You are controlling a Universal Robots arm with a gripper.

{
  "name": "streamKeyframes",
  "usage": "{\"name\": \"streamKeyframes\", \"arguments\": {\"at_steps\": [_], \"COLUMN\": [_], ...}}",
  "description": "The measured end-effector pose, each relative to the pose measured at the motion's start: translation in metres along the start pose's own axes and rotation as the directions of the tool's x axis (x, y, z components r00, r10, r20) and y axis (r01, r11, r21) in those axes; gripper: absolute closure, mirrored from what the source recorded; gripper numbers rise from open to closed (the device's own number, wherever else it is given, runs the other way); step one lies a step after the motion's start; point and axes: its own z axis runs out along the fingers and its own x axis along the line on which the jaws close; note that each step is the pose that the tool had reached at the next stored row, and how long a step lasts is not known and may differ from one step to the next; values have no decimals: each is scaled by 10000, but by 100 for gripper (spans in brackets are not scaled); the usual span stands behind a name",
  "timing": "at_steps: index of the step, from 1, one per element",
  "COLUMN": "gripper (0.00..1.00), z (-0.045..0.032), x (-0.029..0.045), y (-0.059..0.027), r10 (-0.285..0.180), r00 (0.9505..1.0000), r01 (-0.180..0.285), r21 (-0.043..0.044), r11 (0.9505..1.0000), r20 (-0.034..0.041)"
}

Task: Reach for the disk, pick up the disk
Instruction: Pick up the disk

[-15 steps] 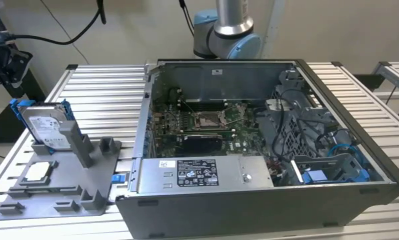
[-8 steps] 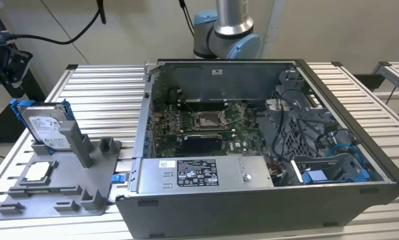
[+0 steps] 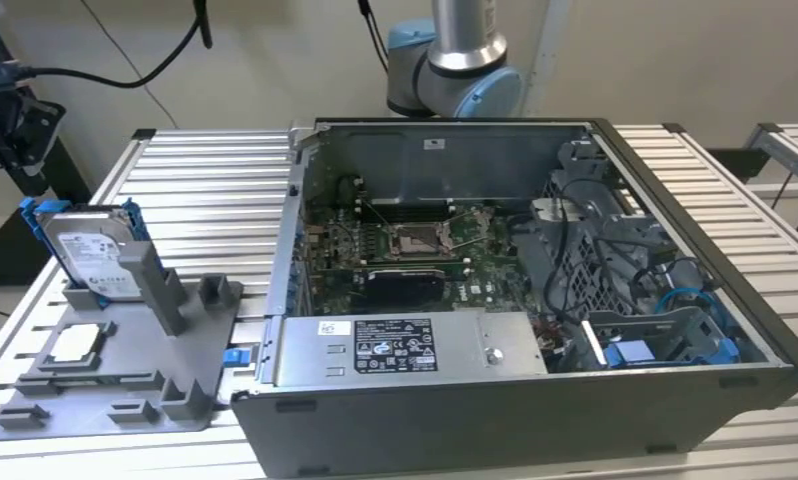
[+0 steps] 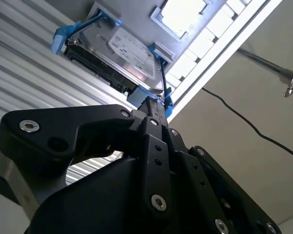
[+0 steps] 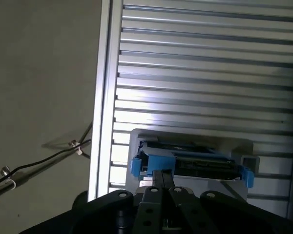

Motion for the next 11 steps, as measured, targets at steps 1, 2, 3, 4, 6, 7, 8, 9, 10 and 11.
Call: {"name": "streamKeyframes", "arguments": {"at_steps": [1, 2, 3, 4, 6, 7, 8, 9, 10, 11], "gripper": [100, 100, 100, 100, 100, 100, 100, 100, 100, 100], "z": [0, 0, 0, 0, 0, 0, 0, 0, 0, 0], "x": [0, 0, 0, 0, 0, 0, 0, 0, 0, 0], "y": [0, 0, 0, 1, 1, 1, 1, 1, 1, 1], "r10": [-51, -105, -168, -232, -373, -447, -530, -606, -692, -783], "r00": [10000, 9999, 9999, 9997, 9993, 9990, 9986, 9982, 9976, 9969], "r01": [51, 105, 168, 232, 373, 447, 530, 606, 692, 783], "r21": [0, 0, 1, 1, 2, 2, 2, 2, 2, 2], "r11": [10000, 9999, 9999, 9997, 9993, 9990, 9986, 9982, 9976, 9969], "r20": [-2, -4, -7, -10, -15, -18, -21, -25, -27, -31]}}
